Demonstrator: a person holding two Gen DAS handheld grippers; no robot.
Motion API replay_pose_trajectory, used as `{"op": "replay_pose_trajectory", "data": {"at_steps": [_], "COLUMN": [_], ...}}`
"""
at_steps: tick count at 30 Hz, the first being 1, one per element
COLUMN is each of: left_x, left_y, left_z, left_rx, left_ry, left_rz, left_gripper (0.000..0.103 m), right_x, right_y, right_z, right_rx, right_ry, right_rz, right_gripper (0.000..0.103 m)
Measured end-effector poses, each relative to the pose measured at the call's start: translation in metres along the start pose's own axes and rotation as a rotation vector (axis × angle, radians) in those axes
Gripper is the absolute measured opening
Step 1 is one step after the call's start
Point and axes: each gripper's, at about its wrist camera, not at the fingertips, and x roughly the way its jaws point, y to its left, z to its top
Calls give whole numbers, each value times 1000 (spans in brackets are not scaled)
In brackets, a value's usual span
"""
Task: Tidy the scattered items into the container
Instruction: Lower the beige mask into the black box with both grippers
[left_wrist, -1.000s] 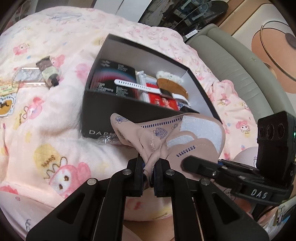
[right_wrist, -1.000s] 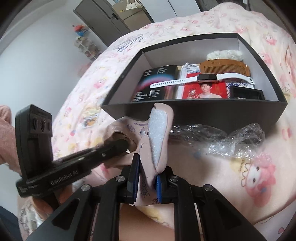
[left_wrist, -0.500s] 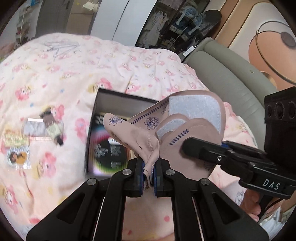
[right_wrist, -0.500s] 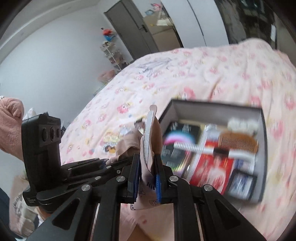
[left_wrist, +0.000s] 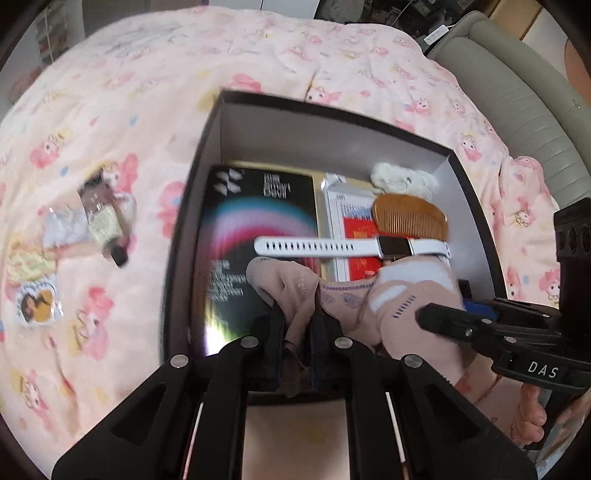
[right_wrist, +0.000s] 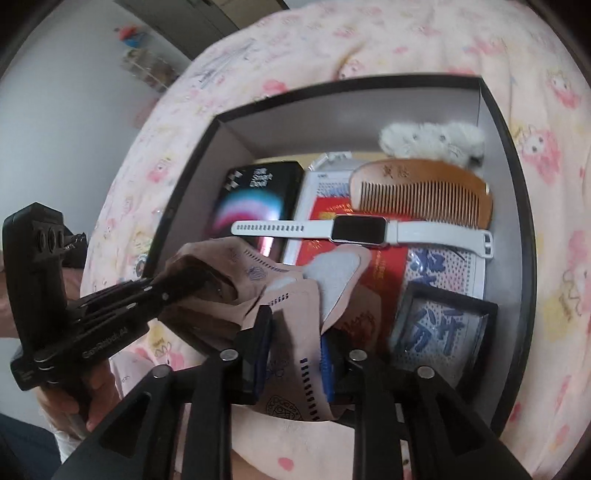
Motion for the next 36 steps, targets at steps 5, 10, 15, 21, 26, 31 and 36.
{"op": "replay_pose_trajectory", "data": {"at_steps": [5, 10, 15, 21, 26, 31, 36], "left_x": [-6, -4, -4, 3, 44, 47, 6], "left_y": [-2, -7, -7, -14, -9, -3, -20], "left_z": [8, 7, 6, 7, 15, 23, 5], "left_rx": [-8, 22, 2, 3, -18, -66, 3], "left_ry": [-58, -46, -55, -49, 135, 146, -26], "left_rz": [47, 119, 40, 20, 40, 8, -20], "left_gripper": [17, 26, 24, 22, 22, 26, 41], "right_x": [-30, -32, 4, 16, 10, 28, 2], "right_y": [11, 12, 17, 6, 2, -4, 4], "right_z": [4, 3, 2, 6, 8, 6, 4], "right_rx": [-63, -105, -97, -24, -4, 28, -15], "right_ry": [-195, -194, -30, 16, -12, 64, -54], "right_rz": [-86, -30, -29, -95, -116, -91, -162], "right_gripper": [26, 26, 26, 26, 26, 26, 26]}}
